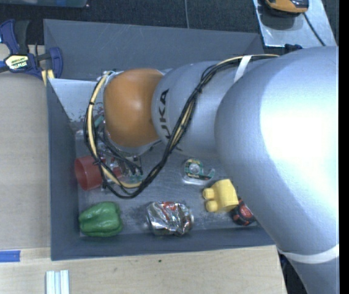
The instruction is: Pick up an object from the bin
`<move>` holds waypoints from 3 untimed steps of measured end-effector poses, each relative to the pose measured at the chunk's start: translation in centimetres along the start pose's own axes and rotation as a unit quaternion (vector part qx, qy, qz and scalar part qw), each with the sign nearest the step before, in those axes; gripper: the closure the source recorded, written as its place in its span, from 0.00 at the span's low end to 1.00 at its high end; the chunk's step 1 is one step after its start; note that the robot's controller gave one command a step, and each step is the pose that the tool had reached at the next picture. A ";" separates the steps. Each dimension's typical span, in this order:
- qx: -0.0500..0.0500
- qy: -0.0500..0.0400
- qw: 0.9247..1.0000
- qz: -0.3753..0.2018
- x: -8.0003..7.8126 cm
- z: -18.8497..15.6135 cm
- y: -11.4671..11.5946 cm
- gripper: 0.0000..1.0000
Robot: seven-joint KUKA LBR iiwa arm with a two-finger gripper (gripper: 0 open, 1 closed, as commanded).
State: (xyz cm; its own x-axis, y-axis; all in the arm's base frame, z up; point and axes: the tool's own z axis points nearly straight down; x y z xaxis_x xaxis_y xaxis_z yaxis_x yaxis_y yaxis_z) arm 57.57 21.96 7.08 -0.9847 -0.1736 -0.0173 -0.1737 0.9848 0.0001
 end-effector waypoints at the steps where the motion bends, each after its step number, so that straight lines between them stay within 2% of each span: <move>1: 0.000 0.005 1.000 0.000 0.3 -2.3 0.0 1.00; 3: -0.001 -0.003 1.000 0.000 -0.2 -8.3 0.1 1.00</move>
Offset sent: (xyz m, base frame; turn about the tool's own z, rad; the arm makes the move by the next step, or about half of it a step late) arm -0.0029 -0.0007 0.0206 0.0003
